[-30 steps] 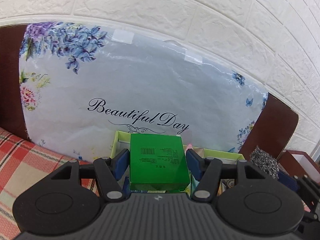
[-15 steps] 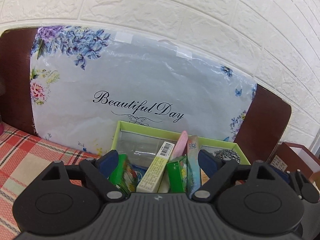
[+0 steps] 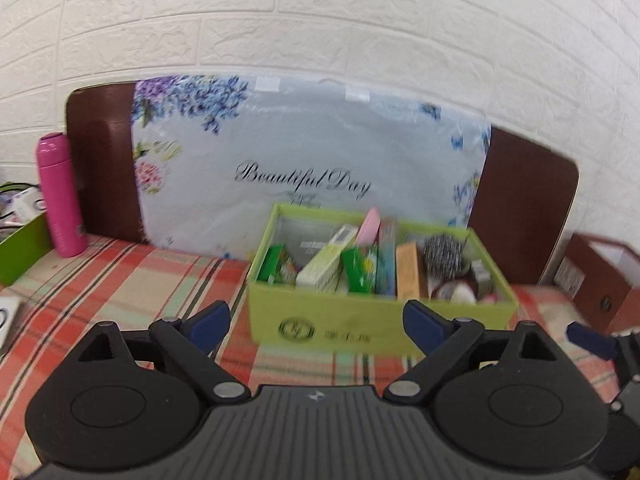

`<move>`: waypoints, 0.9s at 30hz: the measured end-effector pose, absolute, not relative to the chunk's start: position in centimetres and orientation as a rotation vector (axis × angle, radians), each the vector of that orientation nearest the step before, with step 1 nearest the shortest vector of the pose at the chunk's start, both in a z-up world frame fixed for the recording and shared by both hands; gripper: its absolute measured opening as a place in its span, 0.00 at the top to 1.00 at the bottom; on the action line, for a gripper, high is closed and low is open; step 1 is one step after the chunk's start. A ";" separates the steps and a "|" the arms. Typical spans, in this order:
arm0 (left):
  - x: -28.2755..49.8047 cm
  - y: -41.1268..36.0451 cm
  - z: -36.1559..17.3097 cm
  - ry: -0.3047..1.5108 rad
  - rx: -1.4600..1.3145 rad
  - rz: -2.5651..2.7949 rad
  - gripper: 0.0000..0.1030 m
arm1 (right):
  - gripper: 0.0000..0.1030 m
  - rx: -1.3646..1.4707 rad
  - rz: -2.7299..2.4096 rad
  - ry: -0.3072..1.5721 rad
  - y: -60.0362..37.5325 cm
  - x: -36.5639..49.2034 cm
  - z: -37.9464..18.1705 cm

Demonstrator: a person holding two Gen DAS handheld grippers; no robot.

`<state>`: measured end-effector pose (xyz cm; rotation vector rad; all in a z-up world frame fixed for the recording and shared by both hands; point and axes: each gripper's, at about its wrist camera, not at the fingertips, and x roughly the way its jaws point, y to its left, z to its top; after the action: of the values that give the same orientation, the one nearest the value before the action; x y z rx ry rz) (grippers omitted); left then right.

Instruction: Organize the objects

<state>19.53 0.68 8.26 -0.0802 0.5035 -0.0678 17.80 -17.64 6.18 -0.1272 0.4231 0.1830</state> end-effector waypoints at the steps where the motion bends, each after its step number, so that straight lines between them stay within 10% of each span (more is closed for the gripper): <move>1: 18.8 0.5 8.0 0.515 -0.073 -0.060 0.07 | 0.00 -0.119 0.180 0.435 -17.8 17.1 6.1; 27: 5.5 -1.3 7.4 0.573 -0.032 -0.045 0.07 | 0.00 -0.023 0.133 0.461 -19.7 4.2 7.5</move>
<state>5.52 -1.32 7.36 -0.0320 0.5731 -0.0450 4.16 -19.69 7.45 -0.0227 0.4613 0.1330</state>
